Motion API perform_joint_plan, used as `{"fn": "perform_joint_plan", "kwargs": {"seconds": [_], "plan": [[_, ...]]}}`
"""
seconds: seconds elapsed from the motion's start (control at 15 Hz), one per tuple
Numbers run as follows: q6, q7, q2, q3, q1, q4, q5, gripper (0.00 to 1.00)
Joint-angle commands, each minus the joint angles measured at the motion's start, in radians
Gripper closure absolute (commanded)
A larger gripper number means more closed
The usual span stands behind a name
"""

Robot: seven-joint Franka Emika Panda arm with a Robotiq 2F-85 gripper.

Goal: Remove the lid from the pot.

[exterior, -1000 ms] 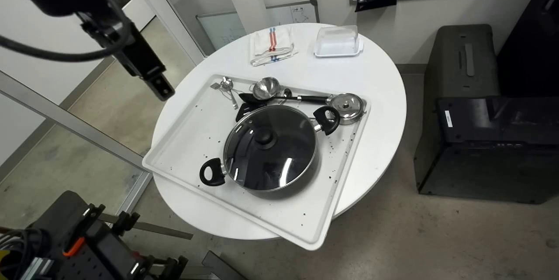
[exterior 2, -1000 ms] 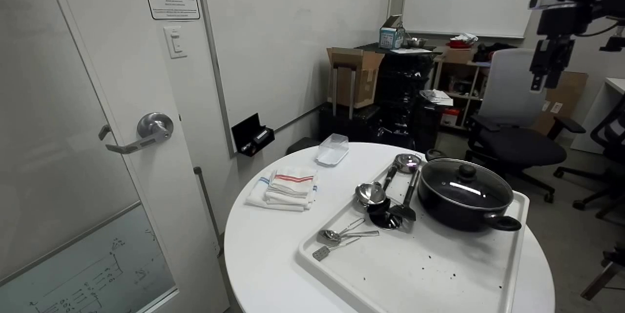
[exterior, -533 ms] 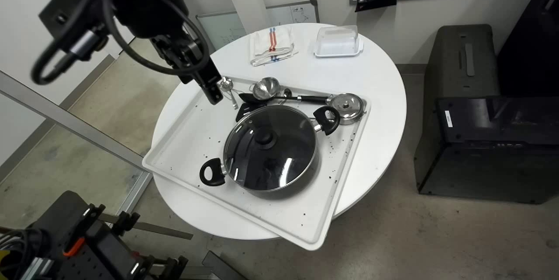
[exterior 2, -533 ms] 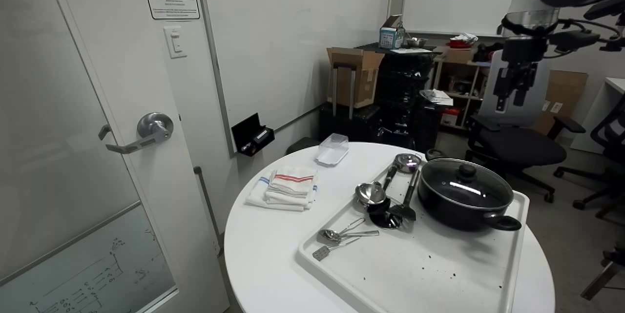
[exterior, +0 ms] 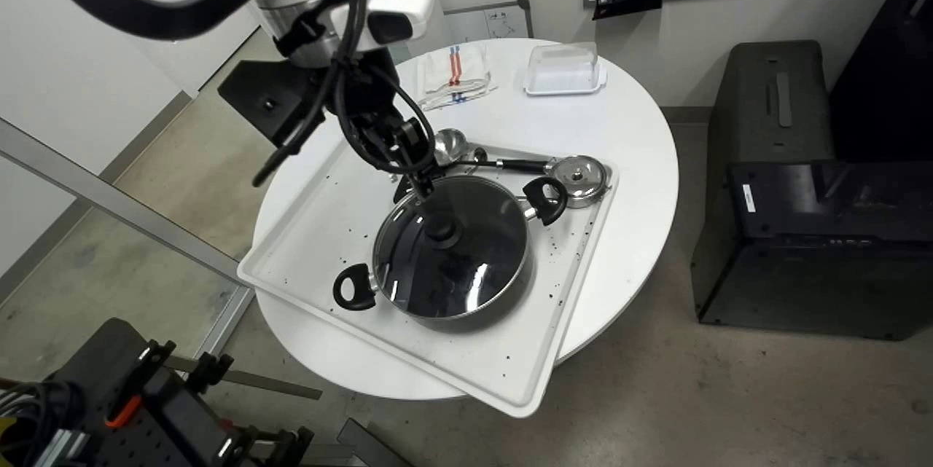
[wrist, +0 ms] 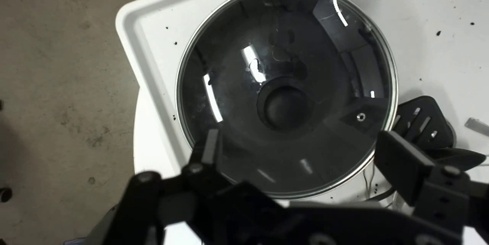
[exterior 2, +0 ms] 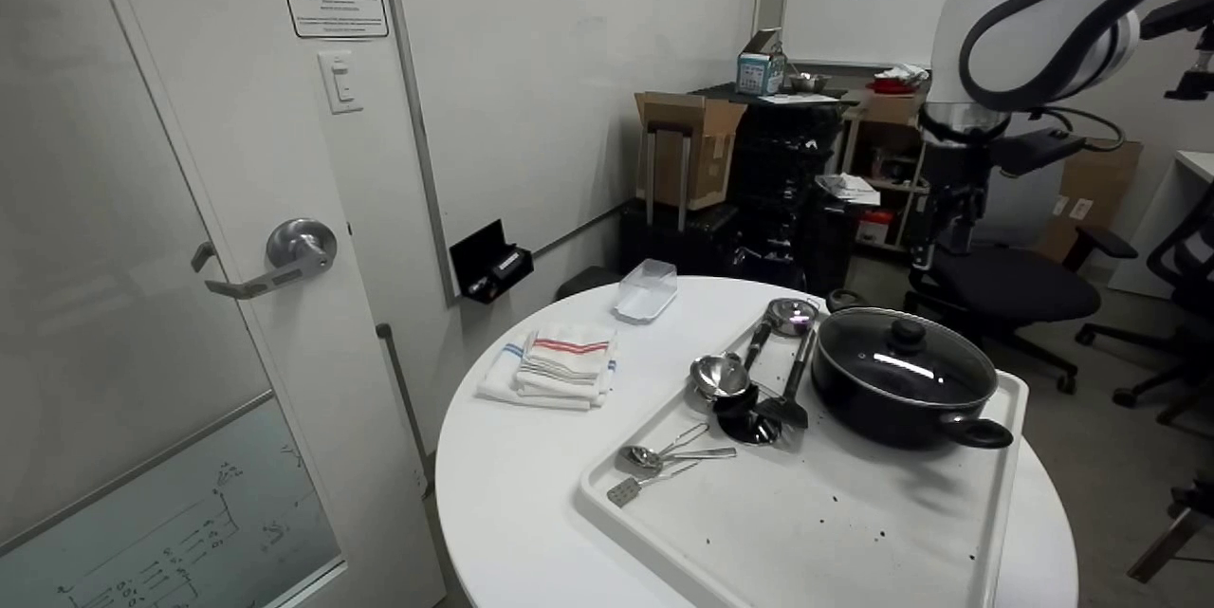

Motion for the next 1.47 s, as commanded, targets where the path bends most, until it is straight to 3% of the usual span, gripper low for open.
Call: {"fn": "perform_joint_plan", "kwargs": {"seconds": [0.0, 1.33, 1.4], "plan": [[0.035, 0.026, 0.103, 0.018, -0.017, 0.067, 0.005, 0.00], [0.224, 0.038, 0.308, 0.032, -0.014, 0.091, 0.002, 0.00], [0.232, 0.035, 0.311, 0.035, -0.016, 0.090, 0.004, 0.25]]}}
